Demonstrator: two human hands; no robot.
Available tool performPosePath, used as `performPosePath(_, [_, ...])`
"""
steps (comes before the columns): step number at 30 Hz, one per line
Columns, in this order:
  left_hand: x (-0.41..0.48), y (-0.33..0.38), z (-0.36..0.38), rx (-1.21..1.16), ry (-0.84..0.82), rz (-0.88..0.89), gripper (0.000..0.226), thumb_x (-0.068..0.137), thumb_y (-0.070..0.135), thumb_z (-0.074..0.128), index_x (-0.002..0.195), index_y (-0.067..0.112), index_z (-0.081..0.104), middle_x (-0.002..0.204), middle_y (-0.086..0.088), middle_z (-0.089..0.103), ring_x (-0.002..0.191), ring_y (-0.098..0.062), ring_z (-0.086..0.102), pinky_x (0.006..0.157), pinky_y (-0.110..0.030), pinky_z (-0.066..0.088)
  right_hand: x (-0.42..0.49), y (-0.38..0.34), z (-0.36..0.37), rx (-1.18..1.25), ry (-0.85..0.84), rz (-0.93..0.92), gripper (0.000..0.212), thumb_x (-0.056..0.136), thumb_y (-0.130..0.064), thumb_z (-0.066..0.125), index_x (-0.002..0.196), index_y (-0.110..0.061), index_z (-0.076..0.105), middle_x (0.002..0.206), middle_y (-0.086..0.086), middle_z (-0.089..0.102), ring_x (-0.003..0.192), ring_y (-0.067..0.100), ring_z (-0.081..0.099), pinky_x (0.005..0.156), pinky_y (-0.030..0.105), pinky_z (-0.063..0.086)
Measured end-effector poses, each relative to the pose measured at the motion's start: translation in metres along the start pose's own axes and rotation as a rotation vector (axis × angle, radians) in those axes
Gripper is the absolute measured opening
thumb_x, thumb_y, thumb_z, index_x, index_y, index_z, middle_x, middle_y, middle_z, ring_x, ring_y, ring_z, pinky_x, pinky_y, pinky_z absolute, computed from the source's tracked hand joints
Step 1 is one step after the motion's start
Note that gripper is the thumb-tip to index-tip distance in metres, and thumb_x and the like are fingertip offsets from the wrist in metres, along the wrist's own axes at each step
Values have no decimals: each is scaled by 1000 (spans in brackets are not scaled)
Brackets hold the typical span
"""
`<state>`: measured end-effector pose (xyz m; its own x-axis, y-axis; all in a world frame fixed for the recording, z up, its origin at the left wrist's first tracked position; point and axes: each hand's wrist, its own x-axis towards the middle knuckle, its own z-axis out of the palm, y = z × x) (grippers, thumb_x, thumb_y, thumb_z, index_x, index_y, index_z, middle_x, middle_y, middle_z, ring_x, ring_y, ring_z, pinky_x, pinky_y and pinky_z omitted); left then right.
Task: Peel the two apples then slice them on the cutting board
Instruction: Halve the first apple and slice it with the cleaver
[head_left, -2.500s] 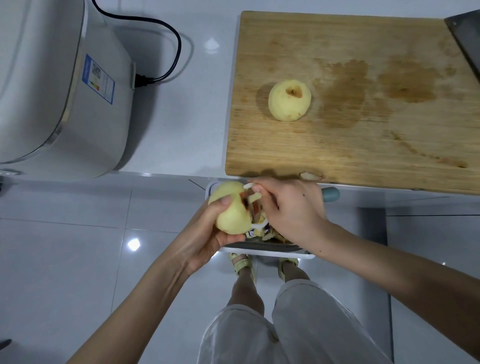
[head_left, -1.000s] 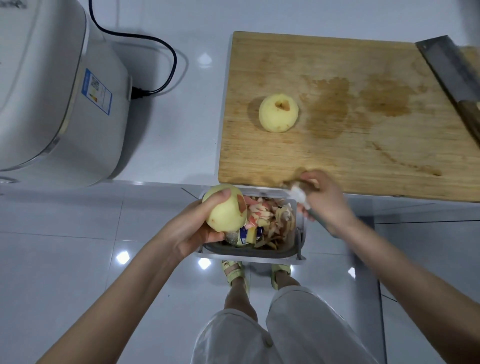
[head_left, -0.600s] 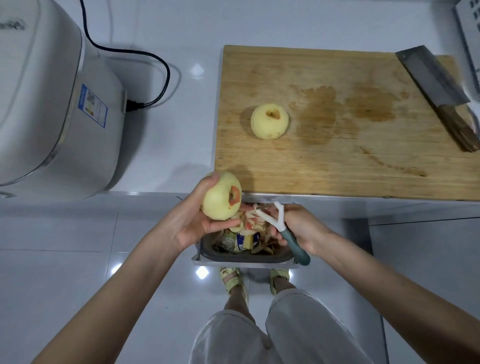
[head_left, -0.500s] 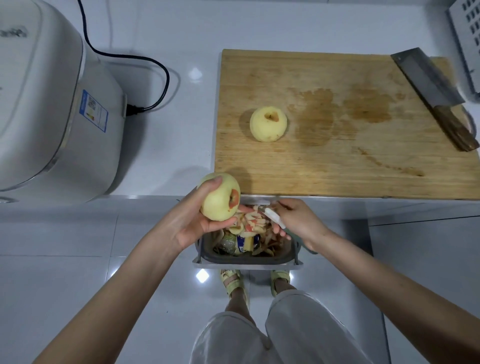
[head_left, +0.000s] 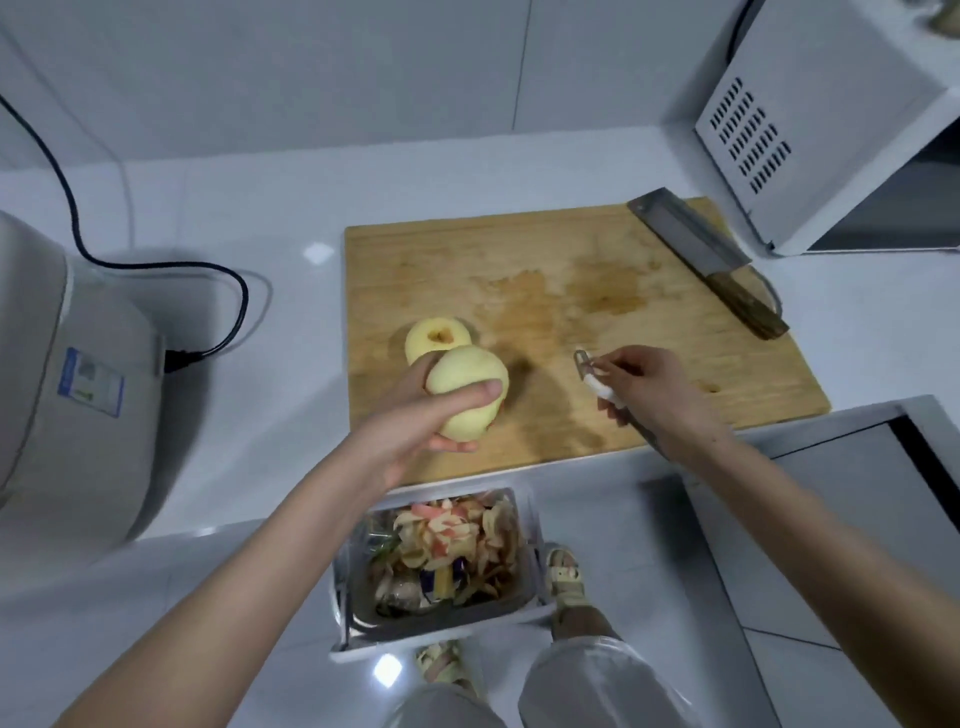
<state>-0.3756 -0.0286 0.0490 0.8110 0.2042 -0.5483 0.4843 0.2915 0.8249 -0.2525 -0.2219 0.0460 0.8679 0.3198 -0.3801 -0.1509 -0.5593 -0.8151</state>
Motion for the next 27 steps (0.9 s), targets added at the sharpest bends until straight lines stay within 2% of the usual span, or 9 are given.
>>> performPosePath(2, [22, 11, 25, 196, 60, 137, 69, 66, 28, 84, 127, 26, 51, 116, 7, 57, 101, -13, 61, 77, -34, 57, 14, -6, -27, -22, 67, -42, 21, 93, -21, 56, 85, -5, 66, 62, 11, 62, 53, 18, 53, 49, 29, 42])
performPosePath(4, [53, 19, 51, 469, 110, 302, 74, 64, 31, 86, 127, 26, 49, 119, 8, 51, 105, -9, 53, 86, -24, 46, 30, -13, -56, -39, 106, -92, 21, 94, -21, 55, 83, -6, 65, 63, 10, 63, 54, 18, 55, 50, 28, 43])
performPosePath(6, [91, 24, 76, 617, 118, 412, 78, 62, 30, 87, 129, 24, 47, 119, 4, 45, 107, -10, 49, 87, -18, 35, 48, -19, -84, -62, 121, -152, 23, 94, -22, 55, 80, -5, 63, 64, 9, 63, 56, 20, 58, 51, 29, 46])
performPosePath(9, [150, 29, 111, 795, 176, 485, 82, 60, 29, 88, 131, 19, 47, 122, 0, 41, 112, -16, 48, 87, -14, 32, 77, -25, -126, -115, 123, -230, 26, 93, -24, 56, 77, -5, 61, 63, 6, 63, 56, 21, 60, 53, 31, 48])
performPosePath(13, [210, 28, 150, 923, 317, 480, 81, 62, 28, 86, 133, 17, 48, 130, -9, 42, 120, -26, 42, 91, -17, 25, 115, -28, -180, -202, 109, -312, 31, 92, -27, 57, 71, -4, 56, 55, 1, 56, 46, 10, 56, 52, 28, 43])
performPosePath(17, [242, 21, 170, 1056, 335, 481, 82, 63, 27, 85, 135, 14, 47, 132, -13, 42, 128, -33, 33, 109, -35, 27, 153, -32, -216, -275, 104, -390, 31, 88, -30, 60, 61, -17, 55, 59, -2, 61, 56, 13, 57, 55, 29, 39])
performPosePath(20, [258, 30, 176, 1093, 351, 435, 84, 66, 30, 84, 138, 17, 43, 139, -12, 37, 134, -31, 25, 111, -34, 21, 172, -39, -238, -361, 149, -436, 26, 90, -30, 58, 65, -22, 54, 59, -9, 58, 59, 10, 55, 53, 21, 33])
performPosePath(23, [266, 41, 181, 1154, 341, 347, 90, 67, 38, 83, 142, 20, 37, 142, -9, 33, 135, -27, 23, 112, -36, 25, 186, -49, -266, -440, 321, -532, 21, 93, -26, 54, 78, -12, 60, 63, 3, 62, 69, 24, 58, 55, 26, 32])
performPosePath(27, [269, 60, 179, 1126, 281, 263, 88, 66, 41, 83, 140, 21, 40, 139, -3, 38, 126, -24, 41, 105, -35, 36, 210, -70, -313, -537, 635, -584, 24, 94, -26, 50, 88, -6, 62, 79, 15, 69, 80, 38, 61, 63, 34, 32])
